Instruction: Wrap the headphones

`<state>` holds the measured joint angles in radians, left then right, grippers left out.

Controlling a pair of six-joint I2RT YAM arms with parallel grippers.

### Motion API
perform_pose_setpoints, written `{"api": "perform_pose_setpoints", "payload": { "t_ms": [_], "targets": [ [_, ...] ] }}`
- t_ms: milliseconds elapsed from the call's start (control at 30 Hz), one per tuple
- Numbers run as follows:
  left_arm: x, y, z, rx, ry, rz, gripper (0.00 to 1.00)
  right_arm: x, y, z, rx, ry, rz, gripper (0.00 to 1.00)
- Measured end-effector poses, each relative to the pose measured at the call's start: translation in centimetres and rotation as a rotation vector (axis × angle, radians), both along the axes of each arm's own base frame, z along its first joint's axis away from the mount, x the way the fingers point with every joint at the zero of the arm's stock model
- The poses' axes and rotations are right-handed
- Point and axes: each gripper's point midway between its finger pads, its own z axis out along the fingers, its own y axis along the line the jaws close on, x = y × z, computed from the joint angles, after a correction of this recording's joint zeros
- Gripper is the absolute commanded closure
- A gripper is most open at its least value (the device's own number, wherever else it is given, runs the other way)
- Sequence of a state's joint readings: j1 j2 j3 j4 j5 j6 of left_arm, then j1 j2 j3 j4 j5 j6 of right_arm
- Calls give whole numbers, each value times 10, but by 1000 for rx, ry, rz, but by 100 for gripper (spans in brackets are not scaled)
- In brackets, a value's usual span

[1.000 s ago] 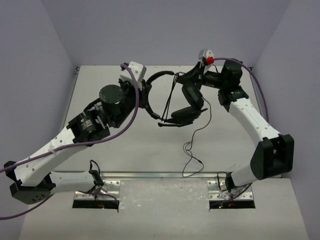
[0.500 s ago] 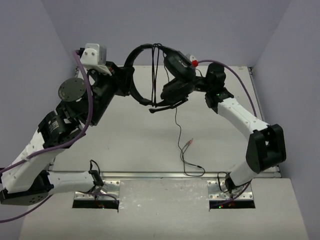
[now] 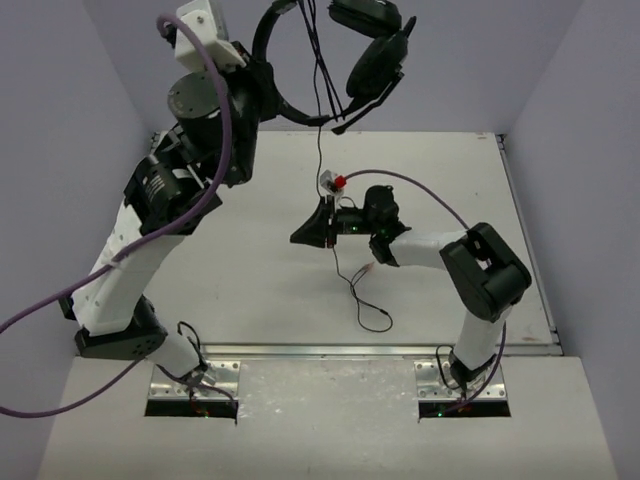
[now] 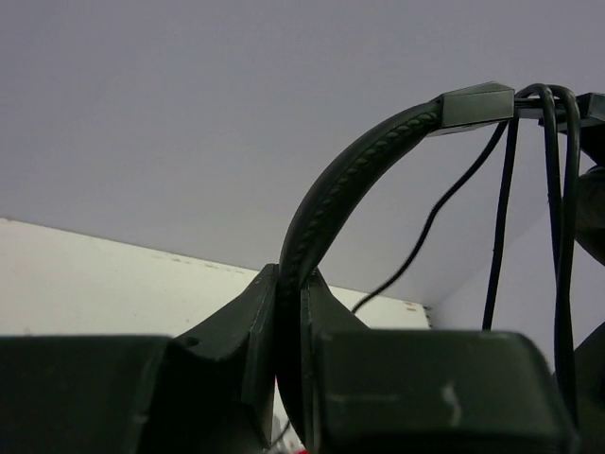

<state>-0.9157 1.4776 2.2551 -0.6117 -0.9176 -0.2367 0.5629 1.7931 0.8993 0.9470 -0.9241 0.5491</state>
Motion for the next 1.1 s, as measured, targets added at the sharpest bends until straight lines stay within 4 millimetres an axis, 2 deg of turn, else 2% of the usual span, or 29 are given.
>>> {"api": "perform_pose_setpoints", "payload": {
  "t_ms": [67, 133, 233, 300, 367, 500, 600, 733, 933, 1000, 1100],
  "targets": [
    [27, 3, -3, 19, 15, 59, 100, -21, 8, -16, 10, 39, 37, 99],
    [56, 15, -17, 54, 48, 133, 100, -42, 6, -33, 5, 88, 61, 99],
    [98, 43, -51, 125, 132, 246, 100, -62, -8, -51, -11, 137, 46, 99],
    [120, 57, -76, 164, 191, 287, 100, -72, -17, -52, -21, 132, 18, 99],
    [140, 74, -103, 193, 255, 324, 100, -82, -21, -37, -18, 77, -9, 99],
    [171, 103, -143, 228, 349, 384, 100, -109, -10, 12, 22, -131, -20, 99],
    [193, 118, -171, 242, 412, 412, 100, -123, -5, 29, 8, -212, -25, 99],
    [207, 125, -209, 263, 495, 447, 100, -117, 4, 44, -56, -268, -49, 99],
    [201, 132, -275, 333, 606, 520, 100, -108, 11, 79, -150, -370, -73, 99],
    [199, 129, -308, 362, 657, 508, 100, -95, 10, 101, -189, -428, -113, 99],
    [187, 115, -372, 392, 750, 419, 100, -66, -1, 145, -234, -530, -206, 99]
  ]
}}
